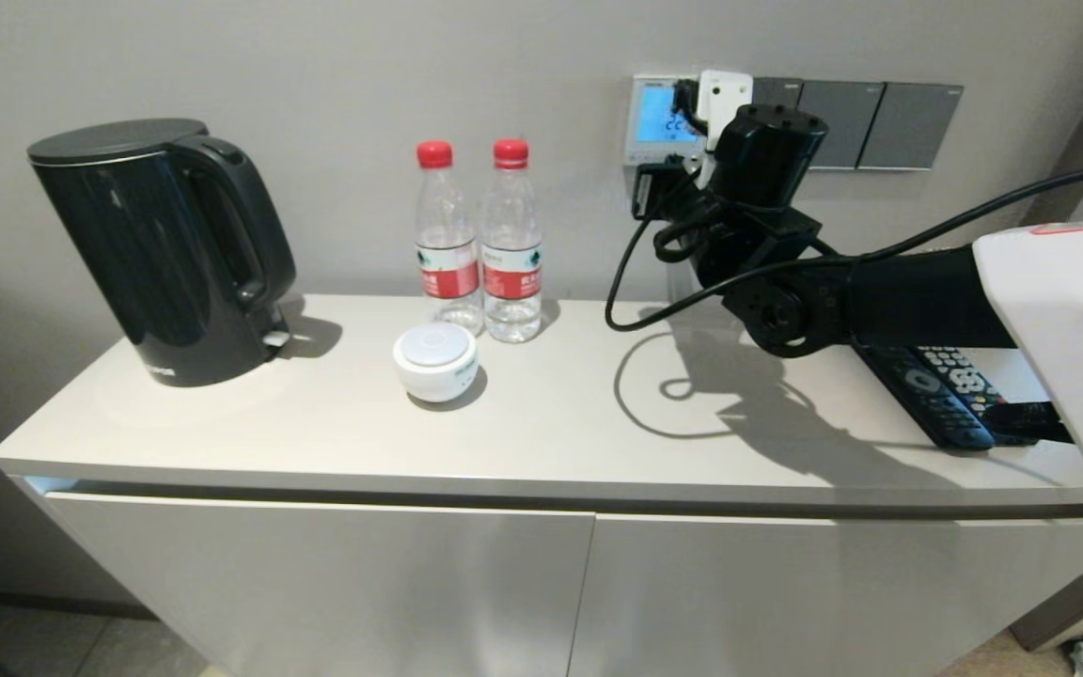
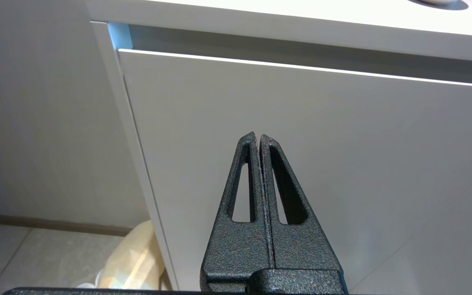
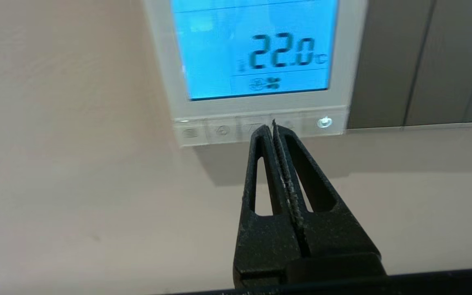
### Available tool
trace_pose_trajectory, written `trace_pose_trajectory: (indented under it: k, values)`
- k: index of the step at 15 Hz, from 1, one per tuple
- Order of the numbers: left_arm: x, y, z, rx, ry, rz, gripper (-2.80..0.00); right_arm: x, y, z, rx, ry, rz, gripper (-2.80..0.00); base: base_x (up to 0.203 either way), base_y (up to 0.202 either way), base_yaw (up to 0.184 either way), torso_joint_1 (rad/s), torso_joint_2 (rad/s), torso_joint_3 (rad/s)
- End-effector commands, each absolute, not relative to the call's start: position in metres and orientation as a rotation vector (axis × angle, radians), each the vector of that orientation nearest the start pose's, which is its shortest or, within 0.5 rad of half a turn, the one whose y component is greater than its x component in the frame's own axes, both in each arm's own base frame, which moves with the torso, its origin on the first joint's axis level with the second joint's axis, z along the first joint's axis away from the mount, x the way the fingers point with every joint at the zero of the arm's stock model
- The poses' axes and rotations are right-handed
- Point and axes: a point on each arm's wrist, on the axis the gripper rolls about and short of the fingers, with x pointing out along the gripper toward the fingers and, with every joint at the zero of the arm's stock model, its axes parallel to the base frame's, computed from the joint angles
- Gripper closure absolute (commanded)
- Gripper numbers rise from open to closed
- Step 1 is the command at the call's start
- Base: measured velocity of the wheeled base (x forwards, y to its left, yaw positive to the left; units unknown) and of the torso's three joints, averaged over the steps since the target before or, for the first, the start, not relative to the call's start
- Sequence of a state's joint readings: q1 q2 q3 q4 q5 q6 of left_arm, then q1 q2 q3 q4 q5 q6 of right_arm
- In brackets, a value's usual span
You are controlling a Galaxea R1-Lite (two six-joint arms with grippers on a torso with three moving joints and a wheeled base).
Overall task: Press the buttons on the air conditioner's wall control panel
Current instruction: Press the temperature increase button
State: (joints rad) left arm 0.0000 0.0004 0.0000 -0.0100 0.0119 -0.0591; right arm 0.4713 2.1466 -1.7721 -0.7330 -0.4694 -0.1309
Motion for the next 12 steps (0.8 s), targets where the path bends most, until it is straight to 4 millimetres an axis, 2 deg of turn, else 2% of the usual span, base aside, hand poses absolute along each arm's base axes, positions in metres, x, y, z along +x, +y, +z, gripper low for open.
trace_pose_trajectory:
  k: [1,7,12]
  values:
    - [-0.0228,0.0003,0.0766,-0.06,-0.011,0.012,0.0,0.4045,0.1953,0.2907,0.032,-0.317,-0.021,0.0,0.0,0.0,0.0,0.0,0.0,0.0]
    - [-0.0228,0.0003,0.0766,-0.06,-0.011,0.012,0.0,0.4073,0.1905,0.29,0.029,-0.316,-0.033,0.0,0.0,0.0,0.0,0.0,0.0,0.0]
    - [-0.0228,0.0003,0.0766,-0.06,-0.011,0.012,0.0,0.4135,0.1923,0.2817,0.02,-0.302,-0.033,0.0,0.0,0.0,0.0,0.0,0.0,0.0]
